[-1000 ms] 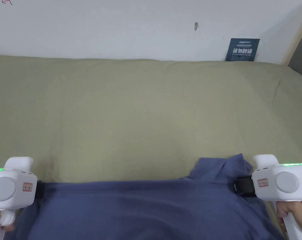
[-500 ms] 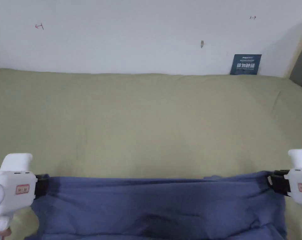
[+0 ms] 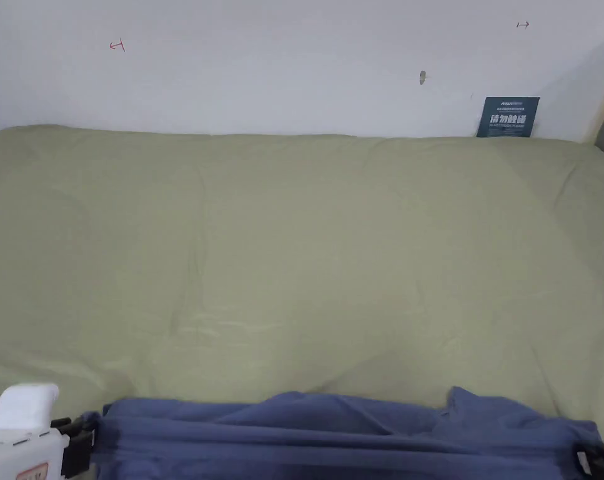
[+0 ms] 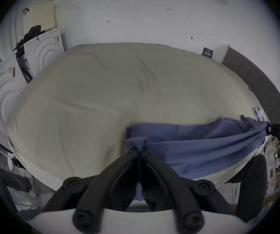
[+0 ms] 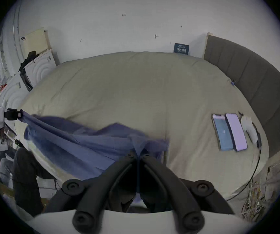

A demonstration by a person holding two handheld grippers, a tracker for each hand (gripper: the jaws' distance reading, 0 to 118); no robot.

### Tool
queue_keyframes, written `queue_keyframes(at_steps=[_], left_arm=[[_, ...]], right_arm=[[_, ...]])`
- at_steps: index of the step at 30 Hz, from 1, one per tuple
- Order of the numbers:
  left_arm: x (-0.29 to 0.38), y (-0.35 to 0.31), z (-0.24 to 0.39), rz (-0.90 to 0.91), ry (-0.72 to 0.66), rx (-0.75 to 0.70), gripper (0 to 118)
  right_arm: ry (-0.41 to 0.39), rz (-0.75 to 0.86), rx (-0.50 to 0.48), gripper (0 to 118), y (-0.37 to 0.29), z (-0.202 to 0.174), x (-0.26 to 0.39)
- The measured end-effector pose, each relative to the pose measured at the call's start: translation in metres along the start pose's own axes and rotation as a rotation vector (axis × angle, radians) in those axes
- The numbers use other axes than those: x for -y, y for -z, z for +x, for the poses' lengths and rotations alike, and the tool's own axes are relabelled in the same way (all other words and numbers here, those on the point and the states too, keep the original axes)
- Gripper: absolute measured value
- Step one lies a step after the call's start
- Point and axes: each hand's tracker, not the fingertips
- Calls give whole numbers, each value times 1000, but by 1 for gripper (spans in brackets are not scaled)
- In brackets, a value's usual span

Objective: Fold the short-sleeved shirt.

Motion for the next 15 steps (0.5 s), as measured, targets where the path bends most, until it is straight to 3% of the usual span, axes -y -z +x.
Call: queue_keyframes(at_steps=[3, 4, 5, 6, 7, 8, 9, 10, 13, 14, 15], left_arm=[[10, 5, 3, -32, -3, -9, 4], [12, 6, 3, -29, -6, -14, 11], [12, 6, 4, -28, -4, -19, 31], [12, 5, 4, -25, -2, -24, 65], [11, 5, 3, -25, -2, -31, 104], [11, 5, 1, -26, -6, -36, 111], [11, -1, 3, -8, -17, -38, 110], [9, -7, 3, 12, -26, -43, 110], [5, -21, 5, 40, -58, -43, 107], [4, -25, 6, 48, -64, -35, 99], [4, -29, 7, 58, -67, -30, 76]], right_arm=[[14, -24, 0, 1, 7, -2, 13], [14, -27, 1, 1, 8, -1, 14], [11, -30, 1, 6, 10, -1, 15], [8, -35, 4, 22, 10, -3, 13], [11, -40, 9, 73, 11, -2, 13], [14, -45, 15, 113, 11, -2, 12], [12, -56, 23, 115, 12, -3, 12], [7, -1, 16, 106, -2, -4, 11], [23, -8, 19, 105, -7, -15, 5], [15, 19, 33, 102, -12, -20, 4], [5, 35, 45, 90, -17, -26, 2]])
